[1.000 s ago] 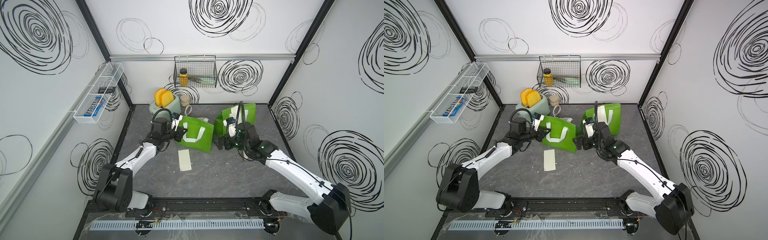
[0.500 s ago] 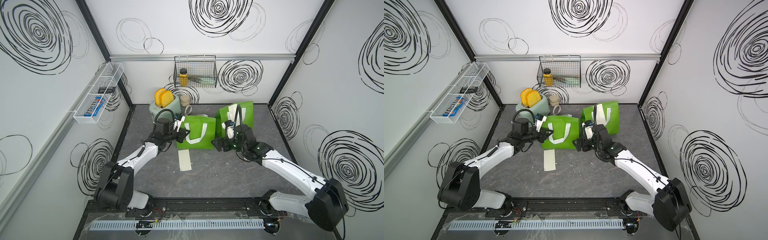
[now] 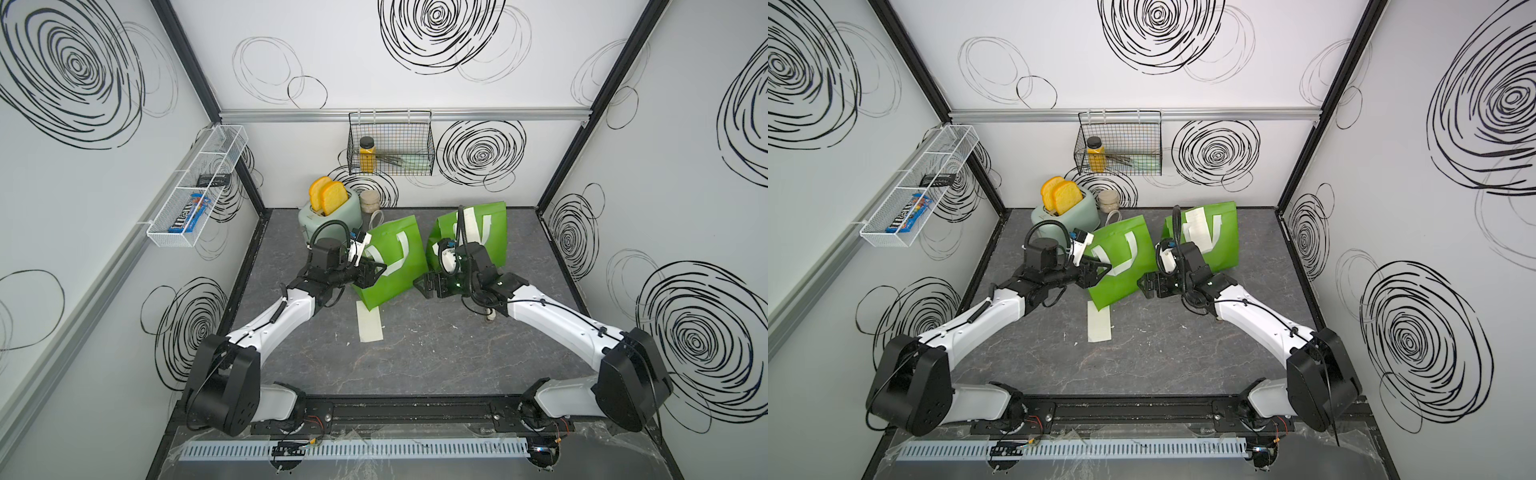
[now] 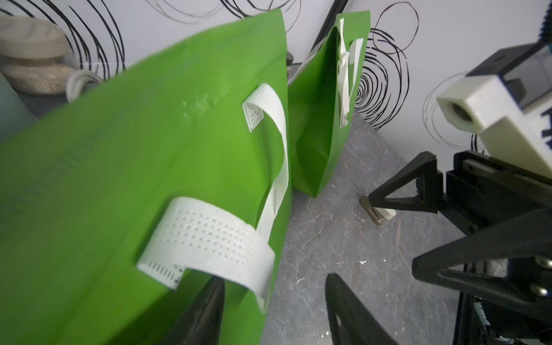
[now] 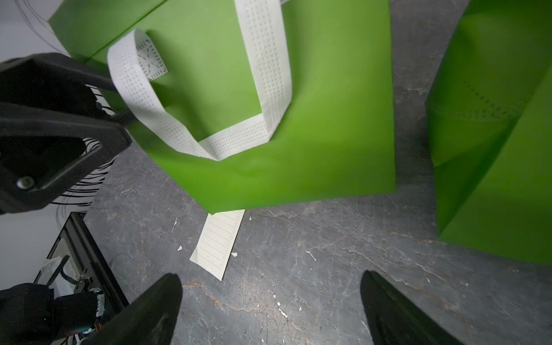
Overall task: Staple the receipts to the bags
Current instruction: Adjust the takeout bag at the center of the board.
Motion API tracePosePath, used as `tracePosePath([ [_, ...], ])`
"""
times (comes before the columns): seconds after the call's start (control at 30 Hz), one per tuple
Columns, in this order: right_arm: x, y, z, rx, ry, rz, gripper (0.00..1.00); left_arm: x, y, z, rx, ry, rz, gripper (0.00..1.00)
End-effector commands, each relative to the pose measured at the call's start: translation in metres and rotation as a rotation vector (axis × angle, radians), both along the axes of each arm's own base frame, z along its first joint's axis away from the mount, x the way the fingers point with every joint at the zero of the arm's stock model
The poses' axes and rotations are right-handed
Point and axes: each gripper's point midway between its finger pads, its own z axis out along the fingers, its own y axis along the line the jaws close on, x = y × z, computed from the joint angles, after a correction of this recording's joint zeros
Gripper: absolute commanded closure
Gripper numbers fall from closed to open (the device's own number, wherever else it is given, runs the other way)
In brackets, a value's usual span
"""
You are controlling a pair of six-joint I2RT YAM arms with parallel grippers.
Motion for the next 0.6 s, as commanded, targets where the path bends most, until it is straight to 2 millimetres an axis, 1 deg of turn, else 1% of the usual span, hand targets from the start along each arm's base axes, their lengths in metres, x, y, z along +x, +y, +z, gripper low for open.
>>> tracePosePath([
  [0.0,-0.005,0.006,0.012,0.04,-0.034,0.015,0.03,0.004,0.013,0.012,0.03,-0.07,0.049,0.48],
  [0.03,-0.006,0.007,0.01,0.038,-0.031,0.015,0.03,0.006,0.016,0.01,0.036,-0.066,0.059,0.51],
  [0.23,-0.013,0.013,0.012,0.03,-0.034,0.031,0.03,0.027,0.039,-0.008,0.106,-0.028,0.131,0.51],
  [0.37,-0.017,0.016,0.012,0.025,-0.036,0.036,0.03,0.04,0.053,-0.009,0.129,-0.038,0.189,0.51],
  [0.43,-0.019,0.017,0.012,0.023,-0.036,0.038,0.03,0.044,0.055,-0.004,0.121,-0.051,0.197,0.5],
  [0.57,-0.022,0.019,0.01,0.017,-0.036,0.042,0.03,0.044,0.046,0.004,0.099,-0.066,0.16,0.5],
])
